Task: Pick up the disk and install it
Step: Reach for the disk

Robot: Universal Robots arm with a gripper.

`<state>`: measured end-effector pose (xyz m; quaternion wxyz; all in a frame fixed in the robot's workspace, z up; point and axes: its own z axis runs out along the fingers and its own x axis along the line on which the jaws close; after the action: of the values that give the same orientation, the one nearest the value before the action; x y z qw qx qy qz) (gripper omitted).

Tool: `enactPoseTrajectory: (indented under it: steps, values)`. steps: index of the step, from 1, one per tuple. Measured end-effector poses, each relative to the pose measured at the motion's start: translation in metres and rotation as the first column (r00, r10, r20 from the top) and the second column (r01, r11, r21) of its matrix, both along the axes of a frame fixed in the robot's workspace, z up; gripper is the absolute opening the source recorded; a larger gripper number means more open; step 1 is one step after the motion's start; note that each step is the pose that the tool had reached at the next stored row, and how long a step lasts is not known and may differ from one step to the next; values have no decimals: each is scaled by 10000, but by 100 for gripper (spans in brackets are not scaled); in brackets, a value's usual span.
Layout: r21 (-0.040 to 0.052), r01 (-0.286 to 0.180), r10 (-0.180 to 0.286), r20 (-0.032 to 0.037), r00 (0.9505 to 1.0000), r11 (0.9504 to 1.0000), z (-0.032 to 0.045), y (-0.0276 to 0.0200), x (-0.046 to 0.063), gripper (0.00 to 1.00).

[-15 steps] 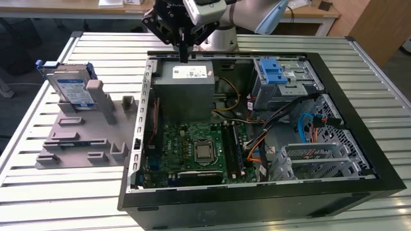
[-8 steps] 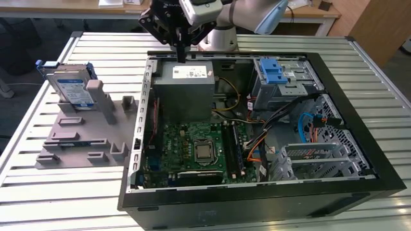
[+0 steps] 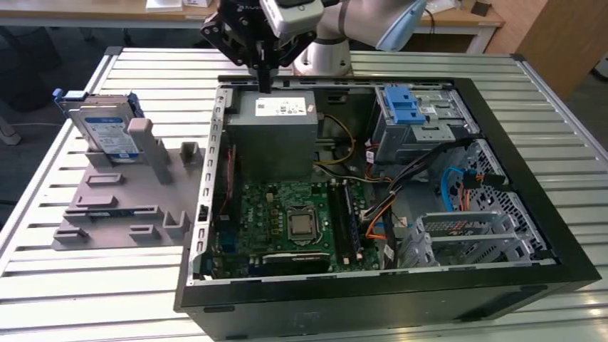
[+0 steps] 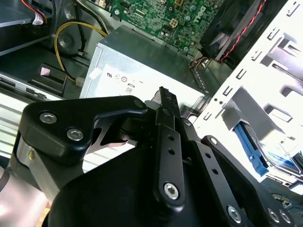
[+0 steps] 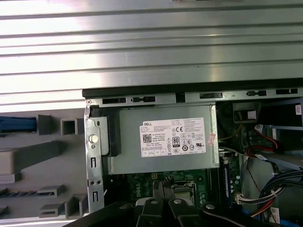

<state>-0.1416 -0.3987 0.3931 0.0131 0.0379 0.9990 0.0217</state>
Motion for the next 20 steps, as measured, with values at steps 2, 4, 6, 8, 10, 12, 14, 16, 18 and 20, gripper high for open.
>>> enactPoseTrajectory:
  steps: [2, 4, 6, 8, 10, 12, 14, 16, 18, 20]
  values:
    - [0, 0, 0, 0, 10000, 10000, 0, 0, -8, 11]
    - [0, 0, 0, 0, 10000, 10000, 0, 0, -16, 11]
    - [0, -1, 1, 0, 10000, 10000, 0, 1, -26, 11]
    - [1, -1, 1, 0, 10000, 10000, -1, 1, -37, 11]
    - [0, -1, 1, 0, 10000, 10000, -1, 4, -48, 11]
    - [0, 0, 0, 0, 10000, 10000, -1, 11, -61, 11]
    - [1, 0, 0, 1, 10000, 10000, -1, 25, -77, 11]
    - [0, 0, 0, 0, 10000, 10000, -1, 41, -96, 11]
    - [0, 0, 0, 0, 10000, 10000, -1, 48, -114, 11]
    - [0, -1, 1, 0, 10000, 10000, -1, 54, -131, 11]
